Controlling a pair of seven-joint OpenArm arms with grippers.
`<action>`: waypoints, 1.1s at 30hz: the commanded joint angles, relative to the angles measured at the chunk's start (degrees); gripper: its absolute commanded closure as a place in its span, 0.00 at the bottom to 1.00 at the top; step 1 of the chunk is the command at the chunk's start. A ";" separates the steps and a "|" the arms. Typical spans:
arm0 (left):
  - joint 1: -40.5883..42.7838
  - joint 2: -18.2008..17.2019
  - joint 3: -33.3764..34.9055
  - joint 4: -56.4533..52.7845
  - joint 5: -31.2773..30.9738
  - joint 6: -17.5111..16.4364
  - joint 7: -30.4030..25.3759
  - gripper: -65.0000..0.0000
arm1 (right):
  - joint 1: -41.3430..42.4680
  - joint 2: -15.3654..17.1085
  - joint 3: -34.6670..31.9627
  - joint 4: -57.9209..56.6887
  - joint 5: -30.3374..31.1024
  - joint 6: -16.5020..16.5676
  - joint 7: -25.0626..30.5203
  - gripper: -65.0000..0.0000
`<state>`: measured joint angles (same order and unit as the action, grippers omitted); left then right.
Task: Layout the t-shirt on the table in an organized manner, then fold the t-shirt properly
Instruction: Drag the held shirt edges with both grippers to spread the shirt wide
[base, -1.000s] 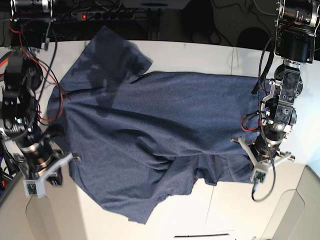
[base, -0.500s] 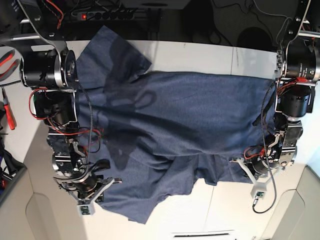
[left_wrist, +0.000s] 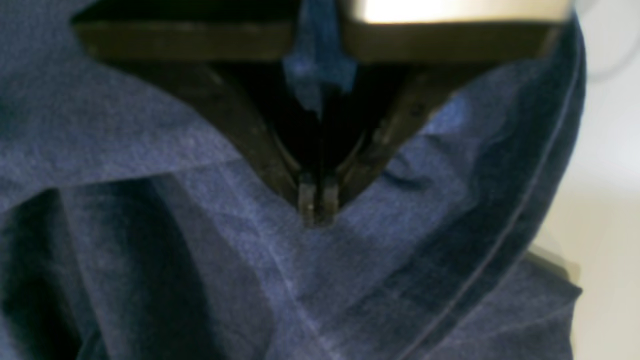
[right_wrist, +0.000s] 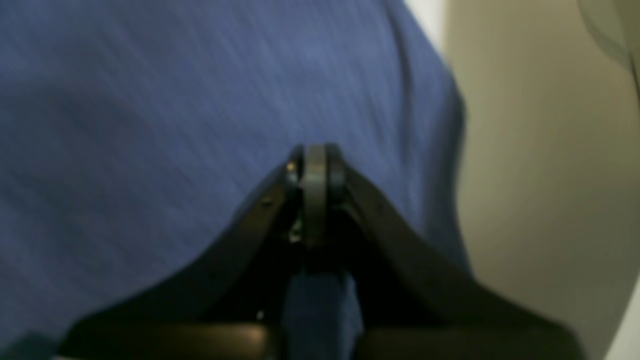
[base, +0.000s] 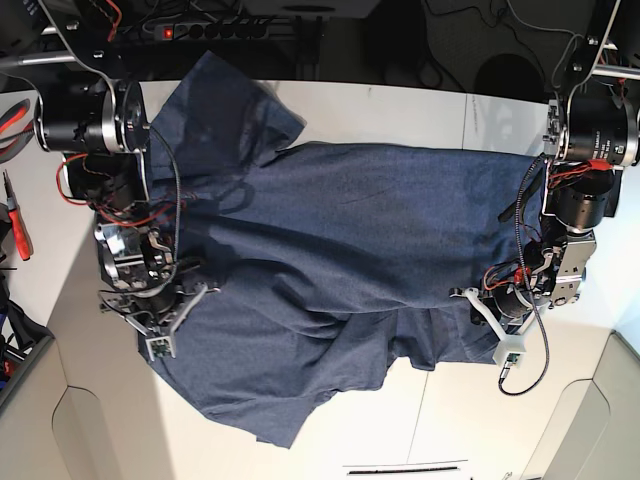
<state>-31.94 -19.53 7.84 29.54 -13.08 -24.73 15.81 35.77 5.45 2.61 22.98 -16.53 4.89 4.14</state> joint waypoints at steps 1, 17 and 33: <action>-1.03 -0.76 -0.13 0.39 0.50 0.09 1.20 1.00 | 1.55 1.05 0.42 0.76 -0.20 -1.14 0.04 1.00; -0.70 -1.46 -0.15 0.52 7.13 26.80 0.35 1.00 | -1.95 5.97 15.69 0.72 2.62 -3.69 -0.31 1.00; 0.04 -3.72 -0.15 1.18 8.17 27.85 1.60 1.00 | -4.98 5.79 15.80 1.16 7.34 -4.59 -0.50 1.00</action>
<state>-30.24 -22.44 7.86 30.06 -5.17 2.81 18.33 30.44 10.79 18.15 24.10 -9.47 0.64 6.66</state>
